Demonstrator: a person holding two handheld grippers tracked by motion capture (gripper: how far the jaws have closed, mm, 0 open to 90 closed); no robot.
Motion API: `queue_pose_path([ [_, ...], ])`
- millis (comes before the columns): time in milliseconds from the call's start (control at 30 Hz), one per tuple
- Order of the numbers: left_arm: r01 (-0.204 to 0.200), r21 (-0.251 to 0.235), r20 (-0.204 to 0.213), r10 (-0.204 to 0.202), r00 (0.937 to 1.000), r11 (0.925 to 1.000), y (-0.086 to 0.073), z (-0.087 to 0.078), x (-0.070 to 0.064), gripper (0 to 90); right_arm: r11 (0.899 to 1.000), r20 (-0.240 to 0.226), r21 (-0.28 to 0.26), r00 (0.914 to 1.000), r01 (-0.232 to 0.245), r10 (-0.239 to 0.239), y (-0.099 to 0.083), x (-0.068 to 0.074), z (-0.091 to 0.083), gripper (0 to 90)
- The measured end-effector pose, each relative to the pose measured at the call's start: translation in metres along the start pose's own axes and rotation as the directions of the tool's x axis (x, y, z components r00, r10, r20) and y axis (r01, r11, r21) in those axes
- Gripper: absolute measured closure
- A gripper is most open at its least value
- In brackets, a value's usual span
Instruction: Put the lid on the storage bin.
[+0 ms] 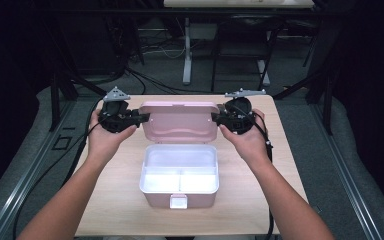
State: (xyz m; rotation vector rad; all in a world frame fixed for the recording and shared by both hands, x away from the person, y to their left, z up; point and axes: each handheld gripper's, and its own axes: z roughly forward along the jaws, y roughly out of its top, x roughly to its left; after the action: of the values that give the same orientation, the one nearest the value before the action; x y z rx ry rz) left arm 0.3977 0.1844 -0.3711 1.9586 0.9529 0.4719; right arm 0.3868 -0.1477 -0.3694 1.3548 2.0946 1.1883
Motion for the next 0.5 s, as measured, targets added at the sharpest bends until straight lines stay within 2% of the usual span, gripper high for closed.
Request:
queue_pose_path([
  [67, -0.001, -0.001, 0.002, 0.001, 1.0000, 1.0000, 0.001, -0.002, -0.001, 68.5, 1.000, -0.017, 0.003, 0.9999, 0.004, -0.004, 0.000, 0.000, -0.001, 75.8],
  [100, -0.003, 0.000, 0.005, 0.003, 1.0000, 1.0000, 0.001, -0.003, -0.001, 68.4, 1.000, -0.003, -0.003, 1.0000, 0.004, -0.004, -0.001, 0.001, -0.002, 75.8],
  [233, -0.010, -0.007, -0.001, 0.010, 0.9999, 0.9999, 0.003, -0.007, -0.002, 68.7, 1.000, -0.016, -0.003, 0.9998, 0.014, -0.014, 0.000, 0.002, -0.007, 75.7],
  [300, -0.023, 0.007, -0.015, 0.023, 0.9996, 0.9997, 0.004, -0.009, -0.006, 70.9, 1.000, -0.004, -0.003, 0.9998, 0.017, -0.017, 0.000, 0.003, -0.008, 75.7],
  [467, -0.029, 0.013, -0.009, 0.029, 0.9995, 0.9995, 0.004, -0.013, -0.008, 71.7, 1.000, -0.029, -0.002, 0.9994, 0.018, -0.018, -0.001, 0.003, -0.012, 75.7],
  [500, -0.029, 0.014, -0.008, 0.029, 0.9995, 0.9995, 0.004, -0.014, -0.008, 71.7, 1.000, -0.011, -0.007, 0.9998, 0.019, -0.019, -0.001, 0.004, -0.012, 75.7],
])
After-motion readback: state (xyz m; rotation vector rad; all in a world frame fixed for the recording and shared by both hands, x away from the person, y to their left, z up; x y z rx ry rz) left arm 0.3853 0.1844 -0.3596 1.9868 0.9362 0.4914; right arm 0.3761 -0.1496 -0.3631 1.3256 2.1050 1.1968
